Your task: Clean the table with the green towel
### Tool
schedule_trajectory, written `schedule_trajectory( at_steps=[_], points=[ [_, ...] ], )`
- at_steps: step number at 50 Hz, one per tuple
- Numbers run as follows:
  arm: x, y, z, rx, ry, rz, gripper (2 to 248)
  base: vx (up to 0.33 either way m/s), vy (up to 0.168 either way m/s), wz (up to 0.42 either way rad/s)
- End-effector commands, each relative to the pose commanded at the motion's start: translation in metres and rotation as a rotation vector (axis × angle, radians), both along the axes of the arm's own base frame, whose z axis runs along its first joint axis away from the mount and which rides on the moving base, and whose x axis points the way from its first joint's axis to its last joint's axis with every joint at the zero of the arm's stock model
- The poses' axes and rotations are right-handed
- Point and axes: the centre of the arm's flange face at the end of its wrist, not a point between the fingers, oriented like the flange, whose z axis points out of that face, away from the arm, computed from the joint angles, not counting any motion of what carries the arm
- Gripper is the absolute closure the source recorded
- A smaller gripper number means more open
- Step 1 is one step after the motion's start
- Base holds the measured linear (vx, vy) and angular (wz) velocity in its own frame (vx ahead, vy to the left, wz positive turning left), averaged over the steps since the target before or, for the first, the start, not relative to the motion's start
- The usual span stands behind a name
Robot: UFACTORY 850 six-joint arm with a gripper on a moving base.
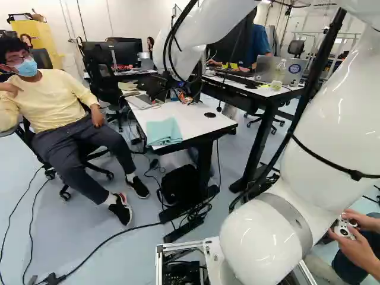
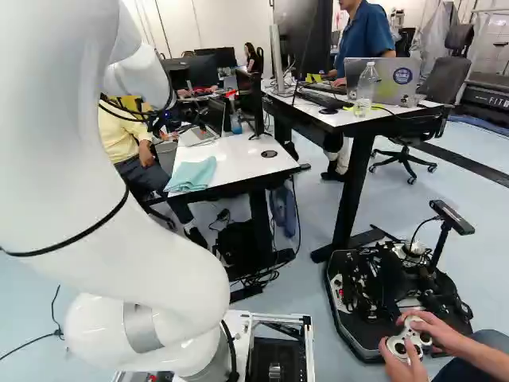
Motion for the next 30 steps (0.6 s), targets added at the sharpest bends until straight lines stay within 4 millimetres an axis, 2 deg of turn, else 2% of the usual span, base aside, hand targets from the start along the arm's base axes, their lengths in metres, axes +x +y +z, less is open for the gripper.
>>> schedule_trajectory(
  at_steps=[30],
  points=[
    [-0.007, -0.019, -0.023, 0.011, -0.045, -0.033, 3, 0.0, 0.0, 0.0]
  ],
)
